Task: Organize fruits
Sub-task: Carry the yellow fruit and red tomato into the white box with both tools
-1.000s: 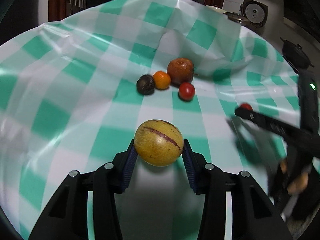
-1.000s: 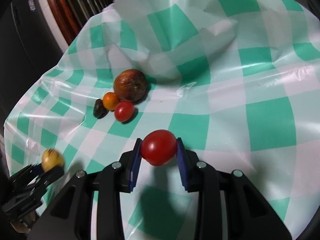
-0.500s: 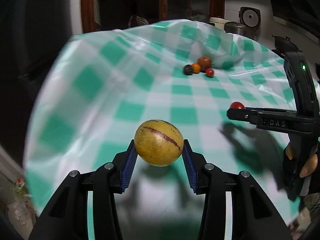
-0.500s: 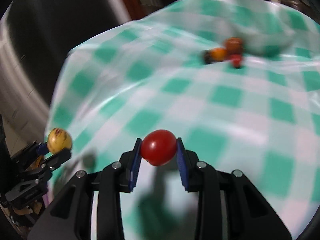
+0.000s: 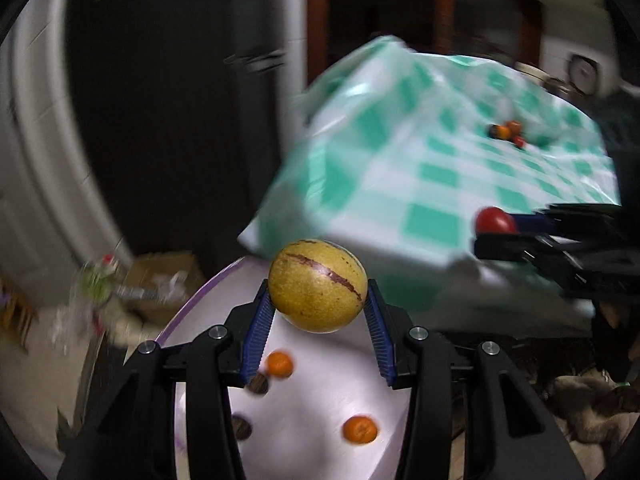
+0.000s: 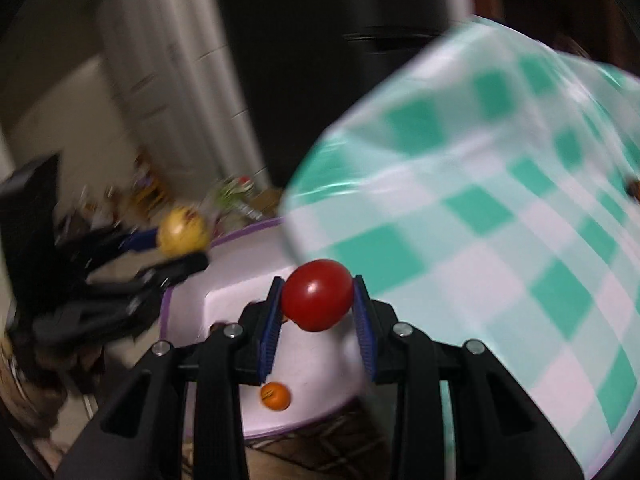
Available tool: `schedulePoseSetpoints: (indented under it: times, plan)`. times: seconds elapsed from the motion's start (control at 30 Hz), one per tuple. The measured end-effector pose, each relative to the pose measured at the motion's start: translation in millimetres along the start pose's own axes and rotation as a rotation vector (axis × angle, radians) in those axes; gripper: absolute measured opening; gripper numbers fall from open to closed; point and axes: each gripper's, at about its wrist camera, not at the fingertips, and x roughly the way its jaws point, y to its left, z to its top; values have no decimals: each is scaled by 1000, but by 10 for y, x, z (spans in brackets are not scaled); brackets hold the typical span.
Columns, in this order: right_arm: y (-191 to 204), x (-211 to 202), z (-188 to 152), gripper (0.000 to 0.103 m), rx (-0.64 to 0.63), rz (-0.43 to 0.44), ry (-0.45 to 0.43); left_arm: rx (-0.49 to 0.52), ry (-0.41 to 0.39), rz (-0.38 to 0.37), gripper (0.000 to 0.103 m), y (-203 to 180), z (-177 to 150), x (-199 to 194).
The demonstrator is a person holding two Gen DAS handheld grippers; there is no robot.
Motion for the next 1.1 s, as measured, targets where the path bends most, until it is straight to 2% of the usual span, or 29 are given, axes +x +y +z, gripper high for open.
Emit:
schedulePoseSetpoints:
  times: [0.1,0.23,0.4,0.6,0.67,0.83,1.03,1.1]
  plan:
    - [287,186,-58,34,-95,53,59,-24,58,64,43,263,-201,114]
    - [622,642,-256,34,-213,101,216,-62,191,70,43,528,-500,444]
    - [720,1383,-485,34,-281,73,435,-82,433,13,43,716,-685,1129]
    - [705,2050,-662,34,-345,-33,622,-109,635,-1,43,937,-701,1779]
    - [748,2197,-704,34,-400,-78,667,-106,668,3,43,959,-667,1952]
    - [789,2428,-794,34,-465,-126,753,-61,692,14,43,934,-572,2253]
    - [837,2461,-794,35,-462,-130,779,-27,740,41,43,829,-598,2563]
    - [817,2532,-758,40,-458,-125,777,-22,750,45,43,793,-621,2601]
